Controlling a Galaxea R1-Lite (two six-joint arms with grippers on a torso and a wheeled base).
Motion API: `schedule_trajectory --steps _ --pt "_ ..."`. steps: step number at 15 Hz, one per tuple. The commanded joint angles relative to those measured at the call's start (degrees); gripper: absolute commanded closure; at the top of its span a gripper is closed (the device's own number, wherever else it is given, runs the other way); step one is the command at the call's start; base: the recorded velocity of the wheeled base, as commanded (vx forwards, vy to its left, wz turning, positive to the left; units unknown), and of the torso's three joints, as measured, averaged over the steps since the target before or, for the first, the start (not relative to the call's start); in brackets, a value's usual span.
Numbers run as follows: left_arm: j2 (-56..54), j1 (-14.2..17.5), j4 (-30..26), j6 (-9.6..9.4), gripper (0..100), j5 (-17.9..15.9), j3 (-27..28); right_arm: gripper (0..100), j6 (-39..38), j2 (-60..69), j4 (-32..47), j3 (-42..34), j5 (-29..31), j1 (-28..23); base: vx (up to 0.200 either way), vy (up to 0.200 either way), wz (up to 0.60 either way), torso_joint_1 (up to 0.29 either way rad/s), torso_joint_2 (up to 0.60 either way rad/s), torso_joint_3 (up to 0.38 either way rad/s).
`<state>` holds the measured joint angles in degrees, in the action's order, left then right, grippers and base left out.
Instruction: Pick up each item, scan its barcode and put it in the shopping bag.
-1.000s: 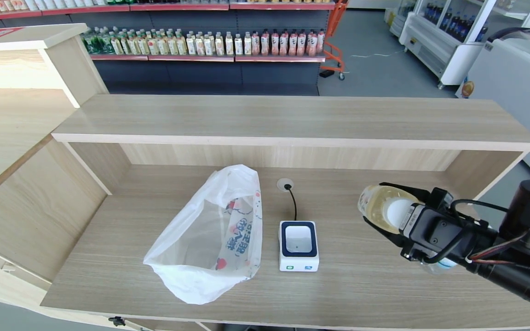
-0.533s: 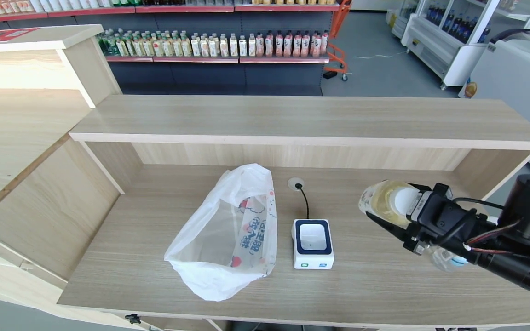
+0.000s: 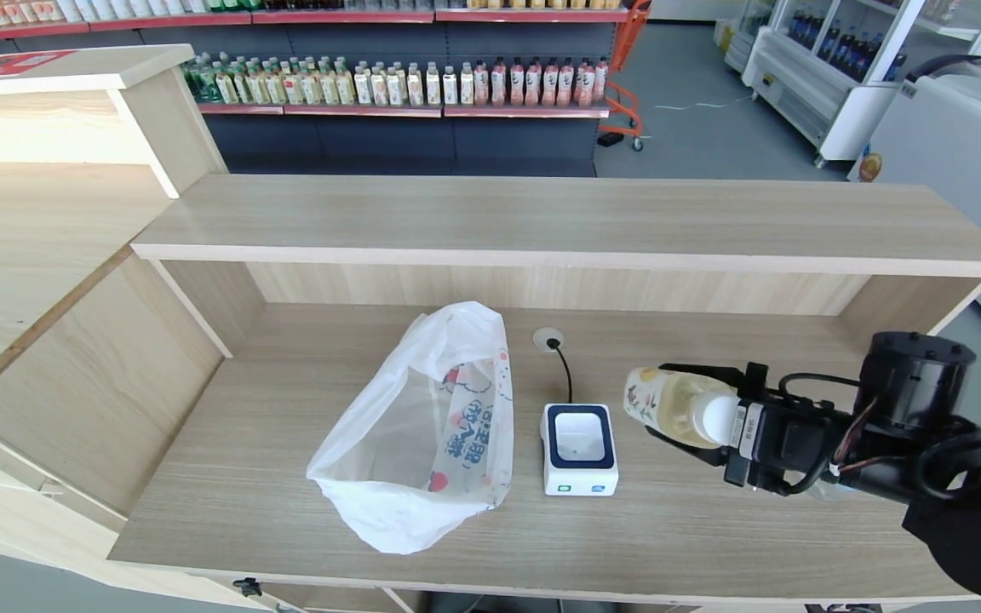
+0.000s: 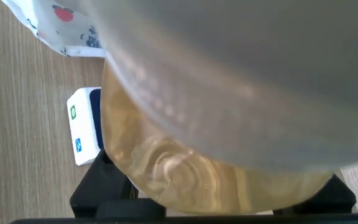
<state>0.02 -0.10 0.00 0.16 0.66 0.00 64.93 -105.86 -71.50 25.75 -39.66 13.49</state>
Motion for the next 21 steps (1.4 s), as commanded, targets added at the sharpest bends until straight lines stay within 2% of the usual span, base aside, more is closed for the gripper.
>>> schedule_trajectory --steps 1,5,7,8,21 --pt "0.0 0.0 0.0 0.02 0 0.0 0.0 100 0.6 -7.3 -4.7 1.9 -3.1 -1.8 0.0 0.0 0.0 0.0 0.0 0.0" --pt "0.0 0.0 0.0 0.02 0 0.0 0.0 100 0.6 -12.2 -5.5 5.0 -9.2 -3.3 0.0 0.0 0.0 0.0 0.0 0.0" --pt "0.0 0.0 0.0 0.02 0 0.0 0.0 100 0.6 -14.8 -6.0 7.7 -18.4 -3.0 0.0 0.0 0.0 0.0 0.0 0.0" --pt "0.0 0.0 0.0 0.02 0 0.0 0.0 100 0.7 -15.2 -5.9 7.9 -19.5 -3.0 0.0 0.0 0.0 0.0 0.0 0.0" --pt "0.0 0.0 0.0 0.02 0 0.0 0.0 100 2.1 -25.0 -6.4 17.1 -19.8 -3.0 0.0 0.0 0.0 0.0 0.0 0.0"
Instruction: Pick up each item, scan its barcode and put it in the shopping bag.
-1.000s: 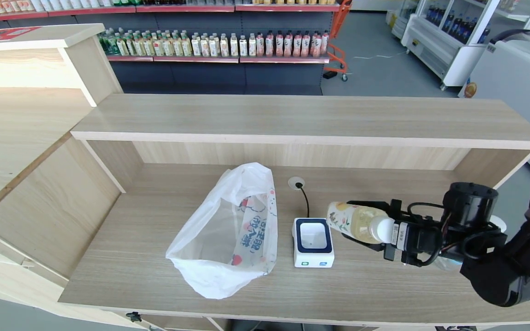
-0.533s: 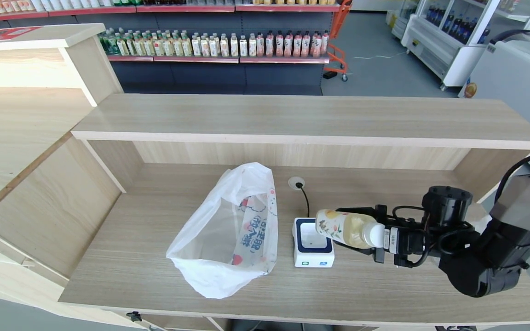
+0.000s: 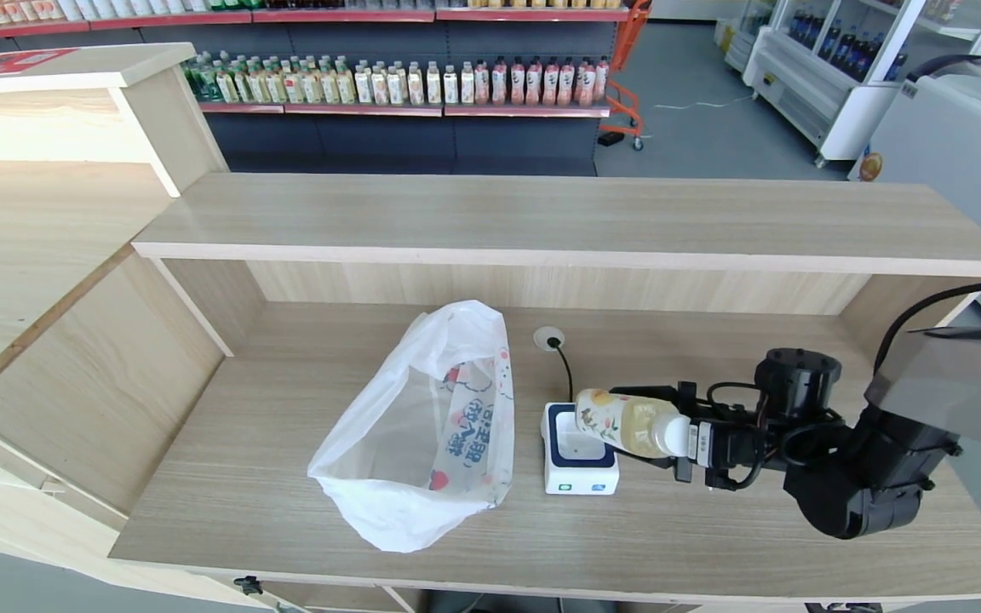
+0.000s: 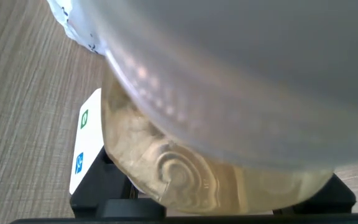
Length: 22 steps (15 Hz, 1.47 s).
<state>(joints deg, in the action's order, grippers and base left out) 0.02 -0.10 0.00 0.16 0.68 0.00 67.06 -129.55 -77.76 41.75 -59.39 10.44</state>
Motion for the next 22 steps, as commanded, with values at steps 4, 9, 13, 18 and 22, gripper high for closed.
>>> schedule_trajectory --steps 4,9,13,18,22 --pt "0.0 0.0 0.0 0.02 0 0.1 0.0 100 0.0 -3.1 -0.1 2.3 0.0 2.0 0.0 0.0 0.0 0.0 0.0 0.0" --pt "0.0 0.0 0.0 0.02 0 0.0 0.0 100 0.1 -5.5 -1.3 4.6 0.1 2.6 0.0 0.0 0.0 0.0 0.0 0.0" --pt "0.0 0.0 0.0 0.02 0 0.0 0.0 100 0.0 -5.9 -2.5 4.6 0.2 2.6 0.0 0.0 0.0 0.0 0.0 0.0" --pt "0.0 0.0 0.0 0.02 0 0.0 0.0 100 -12.3 4.7 -2.0 2.8 0.2 -0.8 0.0 0.0 0.0 0.0 0.0 0.0" --pt "0.0 0.0 0.0 0.02 0 0.0 0.0 100 -41.3 23.4 -1.4 -3.9 4.9 -1.6 0.0 0.0 0.0 0.0 0.0 0.0"
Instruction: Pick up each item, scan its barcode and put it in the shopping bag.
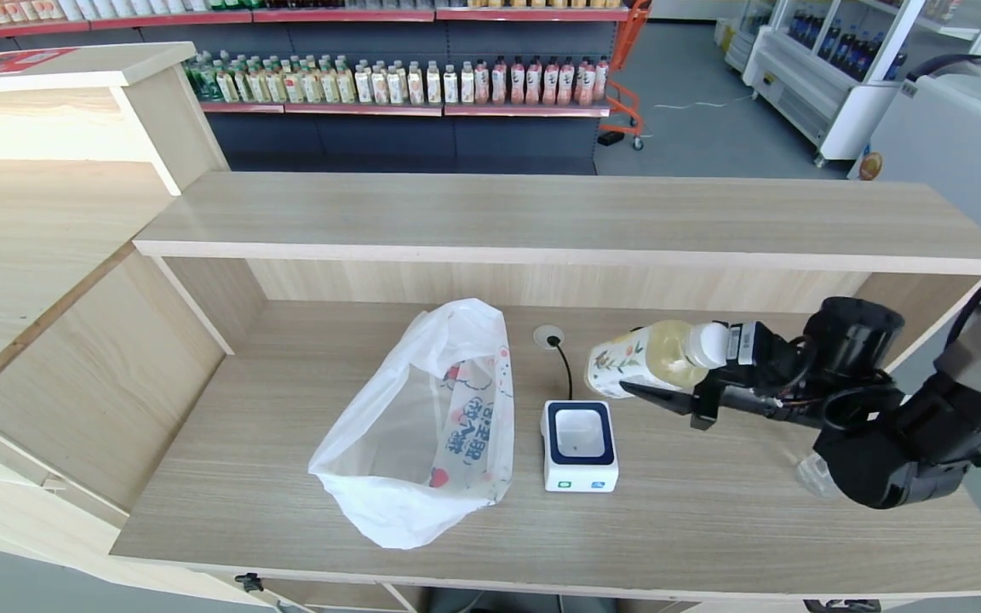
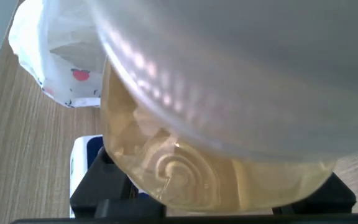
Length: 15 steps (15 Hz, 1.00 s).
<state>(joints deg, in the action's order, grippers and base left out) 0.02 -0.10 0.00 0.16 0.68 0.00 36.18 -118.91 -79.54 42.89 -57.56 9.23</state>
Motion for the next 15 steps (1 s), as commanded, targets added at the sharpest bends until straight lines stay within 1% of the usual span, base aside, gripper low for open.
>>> schedule_trajectory --steps 1,3,4,5,6,7,8,12,15 --pt "0.0 0.0 0.0 0.02 0 0.0 0.0 100 -17.8 18.8 2.6 -9.6 11.2 1.1 0.0 0.0 0.0 0.0 0.0 0.0" --pt "0.0 0.0 0.0 0.02 0 0.0 0.0 100 -32.1 25.4 7.0 -13.7 27.1 7.0 0.0 0.0 0.0 0.0 0.0 0.0" --pt "0.0 0.0 0.0 0.02 0 0.0 0.0 100 -36.9 27.0 9.3 -14.4 34.6 9.4 0.0 0.0 0.0 0.0 0.0 0.0" --pt "0.0 0.0 0.0 0.02 0 0.0 0.0 100 -39.8 27.9 11.0 -14.8 38.7 10.3 0.0 0.0 0.0 0.0 0.0 0.0" --pt "0.0 0.0 0.0 0.02 0 0.0 0.0 100 -42.3 28.3 12.2 -15.0 41.0 10.4 0.0 0.0 0.0 0.0 0.0 0.0" --pt "0.0 0.0 0.0 0.02 0 0.0 0.0 100 -44.5 28.6 13.4 -15.3 42.3 10.4 0.0 0.0 0.0 0.0 0.0 0.0" --pt "0.0 0.0 0.0 0.02 0 0.0 0.0 100 -45.1 28.5 13.7 -16.1 42.6 9.6 0.0 0.0 0.0 0.0 0.0 0.0" --pt "0.0 0.0 0.0 0.02 0 0.0 0.0 100 -45.2 29.7 13.4 -21.7 42.7 7.8 0.0 0.0 0.0 0.0 0.0 0.0" --pt "0.0 0.0 0.0 0.02 0 0.0 0.0 100 -45.2 31.0 13.5 -23.6 42.9 7.3 0.0 0.0 0.0 0.0 0.0 0.0"
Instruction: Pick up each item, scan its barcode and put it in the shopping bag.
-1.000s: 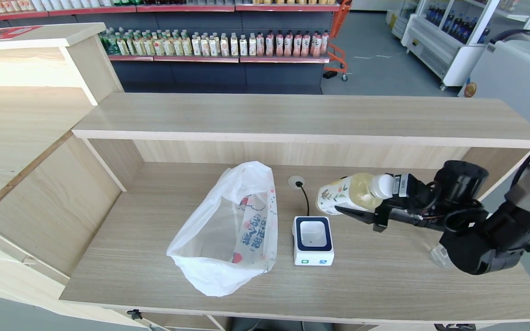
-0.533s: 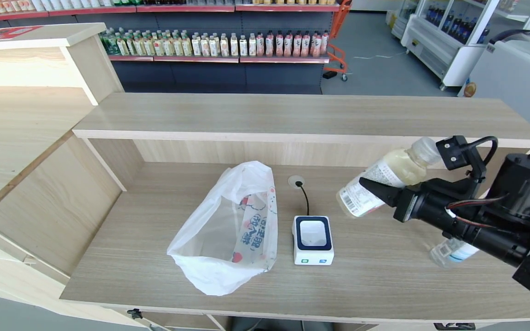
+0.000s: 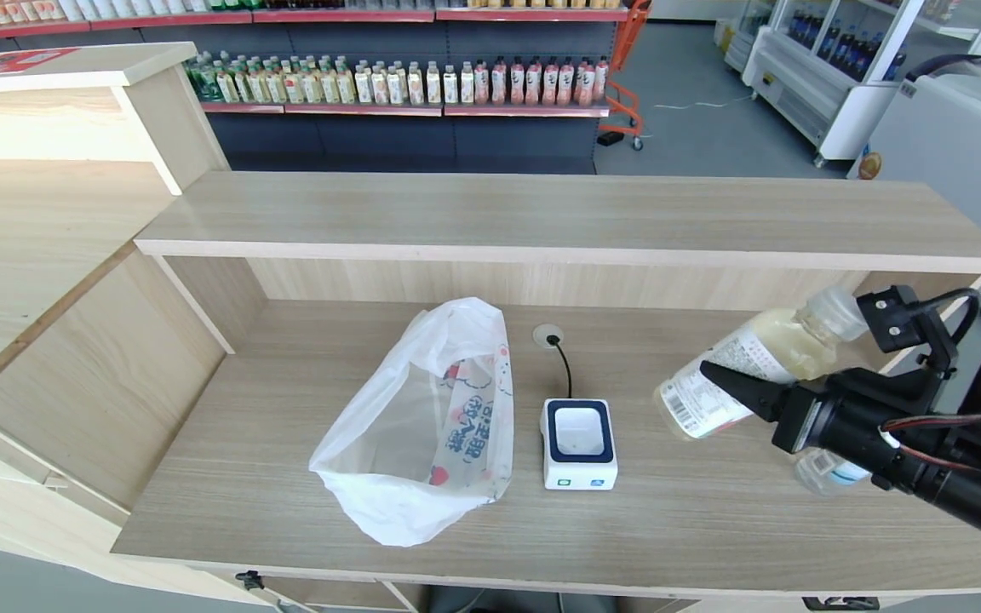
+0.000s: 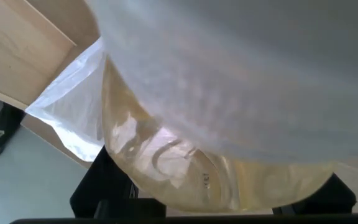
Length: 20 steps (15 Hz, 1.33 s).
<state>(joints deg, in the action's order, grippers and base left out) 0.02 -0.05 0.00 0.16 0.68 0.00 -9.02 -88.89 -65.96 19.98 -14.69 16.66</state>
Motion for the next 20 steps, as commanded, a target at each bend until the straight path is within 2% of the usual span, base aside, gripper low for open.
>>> schedule_trajectory --steps 1,4,9,13,20 --pt "0.0 0.0 0.0 0.11 0 0.0 0.0 100 0.1 1.4 0.0 -1.1 0.2 -0.4 0.0 0.0 0.0 0.0 0.0 0.0" --pt "0.0 0.0 0.0 -0.07 0 0.0 0.0 100 0.1 1.4 0.0 -1.3 1.4 -0.4 0.0 0.0 0.0 0.0 0.0 0.0" --pt "0.0 0.0 0.0 -0.07 0 0.0 0.0 100 0.1 1.5 0.0 -1.6 1.5 -0.5 -0.2 0.0 0.0 0.006 0.0 0.001" --pt "0.0 0.0 0.0 0.02 0 0.0 0.0 100 0.2 1.3 0.0 -1.4 1.5 -0.5 0.0 0.0 0.0 0.0 0.0 0.0" --pt "0.0 0.0 0.0 0.02 0 0.0 0.0 100 0.2 -0.8 0.1 -0.1 1.2 -0.4 0.0 0.2 0.0 0.011 0.0 0.003"
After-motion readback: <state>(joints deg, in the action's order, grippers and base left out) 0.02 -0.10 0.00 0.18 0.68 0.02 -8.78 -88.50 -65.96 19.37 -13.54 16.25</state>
